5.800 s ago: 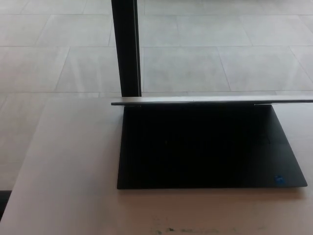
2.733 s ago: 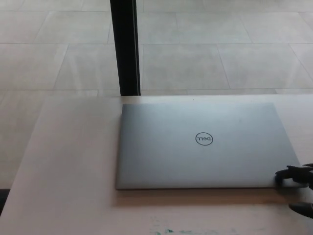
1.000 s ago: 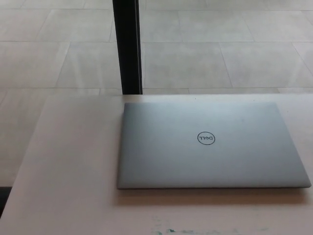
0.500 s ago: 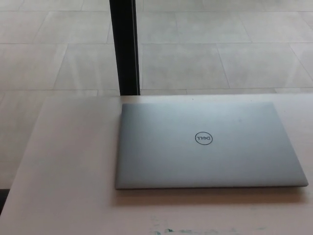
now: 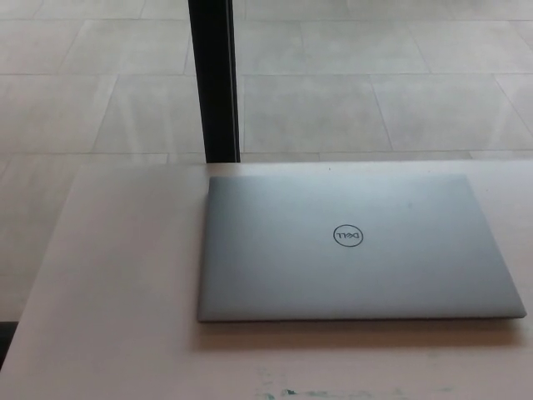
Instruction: The robot uses its right hand to push down on the lid of a laptop kept in the middle of the desk to close it
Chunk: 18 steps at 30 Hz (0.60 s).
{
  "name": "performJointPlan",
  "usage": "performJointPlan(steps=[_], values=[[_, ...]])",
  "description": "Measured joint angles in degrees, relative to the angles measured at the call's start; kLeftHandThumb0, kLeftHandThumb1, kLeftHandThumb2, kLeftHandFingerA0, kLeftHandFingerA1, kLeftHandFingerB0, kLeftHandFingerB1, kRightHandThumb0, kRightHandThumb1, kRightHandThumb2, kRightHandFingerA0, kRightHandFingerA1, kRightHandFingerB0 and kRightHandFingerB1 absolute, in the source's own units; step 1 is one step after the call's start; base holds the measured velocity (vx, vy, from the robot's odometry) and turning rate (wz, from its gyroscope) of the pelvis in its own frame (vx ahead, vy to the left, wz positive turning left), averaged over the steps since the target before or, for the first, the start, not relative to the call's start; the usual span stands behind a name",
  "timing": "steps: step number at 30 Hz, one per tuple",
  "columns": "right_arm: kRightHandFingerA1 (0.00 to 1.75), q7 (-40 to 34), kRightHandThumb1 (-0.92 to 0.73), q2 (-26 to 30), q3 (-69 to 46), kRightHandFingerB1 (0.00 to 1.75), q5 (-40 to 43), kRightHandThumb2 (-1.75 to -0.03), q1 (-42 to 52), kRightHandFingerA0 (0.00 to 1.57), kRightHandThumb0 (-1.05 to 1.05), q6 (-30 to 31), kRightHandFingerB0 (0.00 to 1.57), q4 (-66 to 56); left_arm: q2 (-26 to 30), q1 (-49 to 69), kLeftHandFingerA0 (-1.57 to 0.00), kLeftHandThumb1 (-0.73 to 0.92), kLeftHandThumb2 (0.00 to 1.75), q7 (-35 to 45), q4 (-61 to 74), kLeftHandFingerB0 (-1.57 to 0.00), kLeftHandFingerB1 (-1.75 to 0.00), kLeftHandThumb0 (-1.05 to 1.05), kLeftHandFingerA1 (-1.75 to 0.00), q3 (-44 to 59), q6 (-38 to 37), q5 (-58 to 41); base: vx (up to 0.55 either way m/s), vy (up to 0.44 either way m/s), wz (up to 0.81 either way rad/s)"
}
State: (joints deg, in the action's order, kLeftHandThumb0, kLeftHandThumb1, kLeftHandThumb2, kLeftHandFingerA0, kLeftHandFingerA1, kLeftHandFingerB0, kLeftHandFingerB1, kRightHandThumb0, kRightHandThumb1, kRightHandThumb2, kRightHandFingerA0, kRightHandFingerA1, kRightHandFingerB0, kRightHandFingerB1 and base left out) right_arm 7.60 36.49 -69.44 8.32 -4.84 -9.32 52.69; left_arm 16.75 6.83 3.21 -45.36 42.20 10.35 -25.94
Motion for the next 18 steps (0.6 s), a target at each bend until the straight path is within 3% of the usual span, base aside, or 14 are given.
performJointPlan(steps=[3,5,6,8,9,11,12,13,15,16,18], values=[[1.44,-1.1,-0.92,-1.7,-1.8,1.06,2.0,-0.73,-0.8,0.55,-1.01,1.3,0.14,0.9,0.0,-0.2,-0.23,0.92,0.9,0.0,-0.1,-0.17,-0.68,-1.03,-0.89,0.0,0.0,0.0,0.0,0.0,0.0],[1.42,-1.8,-0.92,-3.0,-2.8,1.13,3.5,-0.74,-1.2,0.63,-1.03,2.3,0.11,1.1,0.0,-0.3,-0.23,0.92,0.91,0.0,-0.2,-0.17,-0.68,-1.03,-0.89,0.0,0.0,-0.1,0.0,0.0,0.0],[1.49,-2.2,-0.92,-3.5,-3.2,1.0,4.3,-0.76,-1.4,0.58,-1.05,2.9,0.07,1.3,0.0,-0.4,-0.25,0.92,0.89,0.0,-0.2,-0.18,-0.68,-1.04,-0.9,0.0,0.0,-0.1,0.0,0.0,0.0],[1.47,-2.9,-0.92,-4.5,-3.8,0.99,5.9,-0.79,-1.7,0.57,-1.05,4.0,0.08,1.3,0.0,-0.5,-0.24,0.92,0.9,0.0,-0.3,-0.18,-0.68,-1.03,-0.89,0.1,0.0,-0.1,0.0,0.0,0.0],[1.24,-3.3,-0.75,-5.0,-4.0,0.79,6.6,-1.24,-1.7,0.66,-0.96,4.5,0.15,1.4,0.0,-0.5,-0.29,0.92,0.86,0.0,-0.4,-0.21,-0.71,-1.05,-0.99,0.1,0.0,-0.2,0.0,0.0,0.0],[1.24,-3.7,-0.74,-5.3,-4.3,0.78,7.7,-1.24,-1.8,0.69,-0.94,5.3,0.12,1.7,0.0,-0.5,-0.26,0.92,0.87,0.0,-0.6,-0.19,-0.7,-1.05,-0.97,0.1,0.0,-0.2,0.0,0.0,0.0],[1.51,-4.0,-0.92,-5.5,-4.5,0.98,8.4,-0.79,-1.7,0.65,-1.04,5.8,0.06,1.8,0.0,-0.4,-0.24,0.92,0.87,0.0,-0.7,-0.17,-0.71,-1.04,-0.96,0.1,0.0,-0.2,0.0,0.0,0.0],[1.46,-4.5,-0.92,-5.7,-4.8,1.0,9.4,-0.82,-1.7,0.58,-1.04,6.5,0.0,1.8,0.0,-0.3,-0.23,0.92,0.93,0.0,-0.7,-0.16,-0.7,-1.03,-0.95,0.1,0.0,-0.2,0.0,0.0,0.0],[1.52,-5.2,-0.92,-6.0,-4.9,0.96,10.7,-0.78,-1.5,0.66,-1.0,7.3,0.07,1.8,0.0,-0.1,-0.25,0.92,0.88,0.0,-0.7,-0.19,-0.72,-1.02,-0.95,0.1,0.0,-0.2,0.0,0.0,0.0],[1.47,-5.6,-0.92,-6.2,-4.9,1.13,11.5,-0.8,-1.4,0.61,-1.0,7.8,0.06,1.8,0.1,0.0,-0.26,0.92,0.88,0.0,-0.7,-0.2,-0.73,-1.04,-0.94,0.1,0.0,-0.2,0.0,0.0,0.0],[1.47,-6.3,-0.92,-6.6,-4.5,1.13,12.9,-0.8,-1.2,0.61,-1.0,8.7,0.06,1.2,0.3,-0.3,-0.26,0.92,0.88,0.0,-1.7,-0.2,-0.73,-1.04,-0.94,0.1,0.0,-0.2,0.0,0.0,0.0]])
